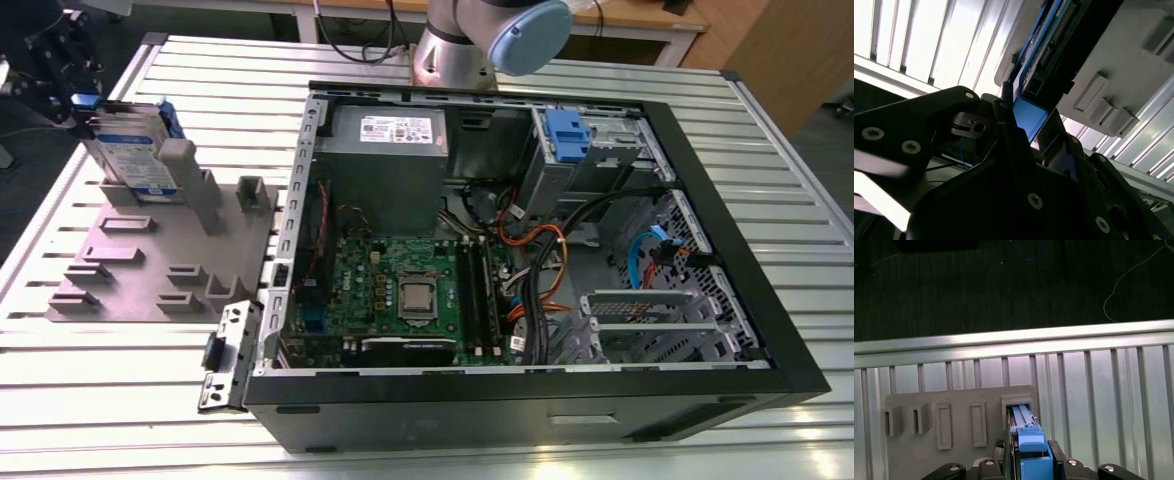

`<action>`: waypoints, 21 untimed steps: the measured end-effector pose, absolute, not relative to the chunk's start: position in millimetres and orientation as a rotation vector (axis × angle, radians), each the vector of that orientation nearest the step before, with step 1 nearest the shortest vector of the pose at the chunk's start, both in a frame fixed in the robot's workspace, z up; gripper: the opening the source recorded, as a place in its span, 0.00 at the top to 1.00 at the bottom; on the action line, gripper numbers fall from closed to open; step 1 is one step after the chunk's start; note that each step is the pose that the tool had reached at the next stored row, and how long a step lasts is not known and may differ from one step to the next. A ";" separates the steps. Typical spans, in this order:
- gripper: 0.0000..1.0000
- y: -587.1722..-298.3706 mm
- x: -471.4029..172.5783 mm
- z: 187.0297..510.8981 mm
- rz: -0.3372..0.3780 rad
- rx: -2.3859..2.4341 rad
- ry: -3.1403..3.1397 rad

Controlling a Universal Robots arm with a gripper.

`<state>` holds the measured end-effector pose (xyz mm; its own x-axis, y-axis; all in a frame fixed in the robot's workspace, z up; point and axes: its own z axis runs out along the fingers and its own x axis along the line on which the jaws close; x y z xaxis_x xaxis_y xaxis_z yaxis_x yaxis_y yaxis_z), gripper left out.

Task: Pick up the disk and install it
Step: 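Pick up the disk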

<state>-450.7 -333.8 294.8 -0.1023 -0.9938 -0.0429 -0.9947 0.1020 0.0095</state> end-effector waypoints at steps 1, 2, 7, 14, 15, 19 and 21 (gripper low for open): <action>0.55 -333.8 -450.7 294.5 0.056 -2.081 2.319; 0.55 -333.8 -450.5 294.2 0.057 -2.079 2.321; 0.55 -333.8 -450.0 290.9 0.056 -2.080 2.322; 0.55 -333.9 -449.9 290.4 0.053 -2.081 2.323; 0.55 -333.8 -449.9 290.4 0.053 -2.081 2.323; 0.55 -332.0 -450.0 290.2 0.053 -2.081 2.323; 0.55 -331.7 -449.9 290.2 0.053 -2.081 2.323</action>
